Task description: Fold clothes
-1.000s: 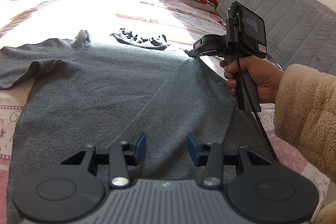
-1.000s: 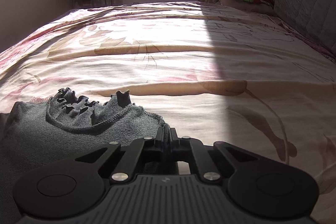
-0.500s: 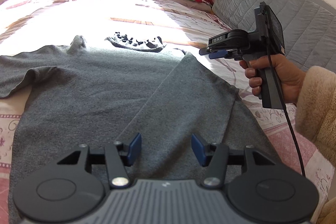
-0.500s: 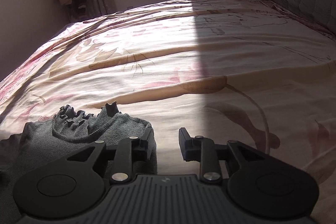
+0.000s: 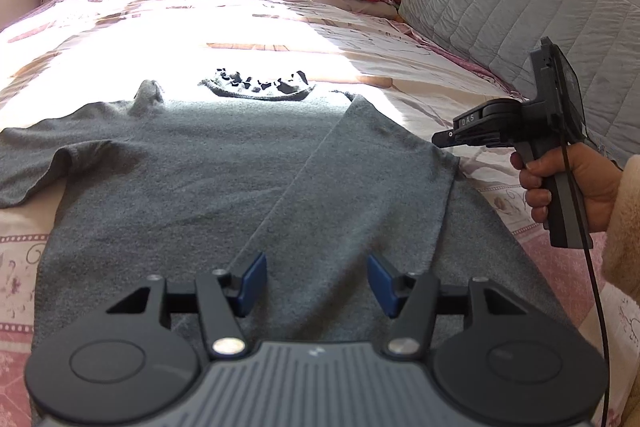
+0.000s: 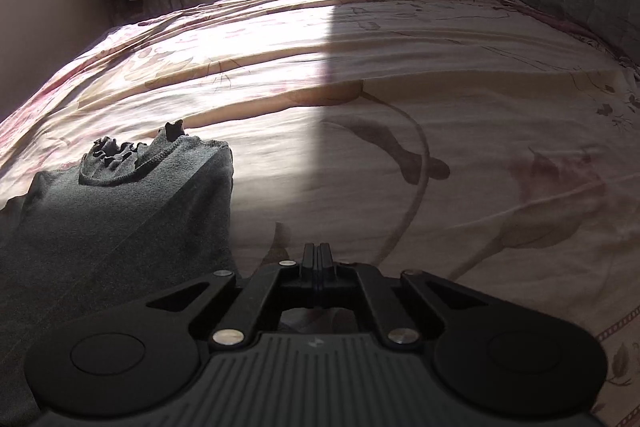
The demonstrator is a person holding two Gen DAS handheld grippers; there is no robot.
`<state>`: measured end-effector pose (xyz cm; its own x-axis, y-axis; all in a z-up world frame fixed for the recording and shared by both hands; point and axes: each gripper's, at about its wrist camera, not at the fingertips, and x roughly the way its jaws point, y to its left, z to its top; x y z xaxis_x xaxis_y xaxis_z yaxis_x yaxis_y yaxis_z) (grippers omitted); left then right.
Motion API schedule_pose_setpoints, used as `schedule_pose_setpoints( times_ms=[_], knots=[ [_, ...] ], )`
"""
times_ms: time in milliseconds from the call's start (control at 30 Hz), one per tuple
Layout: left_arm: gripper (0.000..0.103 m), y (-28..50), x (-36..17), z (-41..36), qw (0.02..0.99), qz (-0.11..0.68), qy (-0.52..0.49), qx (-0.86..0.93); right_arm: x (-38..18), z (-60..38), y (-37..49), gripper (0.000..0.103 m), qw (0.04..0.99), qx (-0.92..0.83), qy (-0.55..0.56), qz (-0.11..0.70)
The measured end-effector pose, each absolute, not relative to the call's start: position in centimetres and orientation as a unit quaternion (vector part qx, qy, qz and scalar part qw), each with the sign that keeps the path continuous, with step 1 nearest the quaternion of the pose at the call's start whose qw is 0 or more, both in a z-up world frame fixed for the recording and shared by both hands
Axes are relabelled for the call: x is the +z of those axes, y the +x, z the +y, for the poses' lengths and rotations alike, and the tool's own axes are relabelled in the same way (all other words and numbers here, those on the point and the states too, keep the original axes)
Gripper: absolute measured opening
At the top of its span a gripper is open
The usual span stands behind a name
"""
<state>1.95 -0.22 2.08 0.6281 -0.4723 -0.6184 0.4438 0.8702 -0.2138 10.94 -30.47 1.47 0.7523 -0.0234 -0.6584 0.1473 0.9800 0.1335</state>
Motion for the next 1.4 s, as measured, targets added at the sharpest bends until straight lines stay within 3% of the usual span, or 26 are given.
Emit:
schedule_pose_setpoints(
  times_ms=[133,333,533,600,667,700,933,1400],
  knots=[
    [0.06,1.8,2.2,-0.3,0.902,0.338,-0.022,-0.269,2.5,-29.9,10.4,0.009,0.937,-0.024,0.095,0.335],
    [0.062,1.1,1.5,-1.2,0.898,0.337,0.017,-0.283,2.7,-26.6,11.0,0.009,0.935,0.028,0.068,0.347],
    [0.079,-1.7,0.9,-1.8,0.89,0.301,0.131,-0.317,1.5,-25.9,9.2,0.012,0.932,0.019,0.044,0.359],
    [0.08,-2.3,0.8,-1.2,0.888,0.299,0.128,-0.323,2.1,-25.9,8.0,0.016,0.93,0.014,0.05,0.363],
    [0.082,-2.6,0.8,-0.4,0.886,0.3,0.127,-0.331,2.8,-24.9,5.9,0.032,0.933,0.023,0.035,0.358],
    [0.082,-2.9,0.8,0.0,0.884,0.299,0.13,-0.334,3.0,-24.4,5.1,0.034,0.934,0.027,0.027,0.356],
    [0.084,-4.7,0.9,2.4,0.88,0.3,0.13,-0.343,3.7,-21.3,-2.3,0.04,0.932,0.064,0.007,0.356],
    [0.089,-7.2,1.0,8.1,0.863,0.322,0.124,-0.369,1.9,-17.8,-13.2,0.041,0.923,0.062,-0.017,0.38]
  ],
)
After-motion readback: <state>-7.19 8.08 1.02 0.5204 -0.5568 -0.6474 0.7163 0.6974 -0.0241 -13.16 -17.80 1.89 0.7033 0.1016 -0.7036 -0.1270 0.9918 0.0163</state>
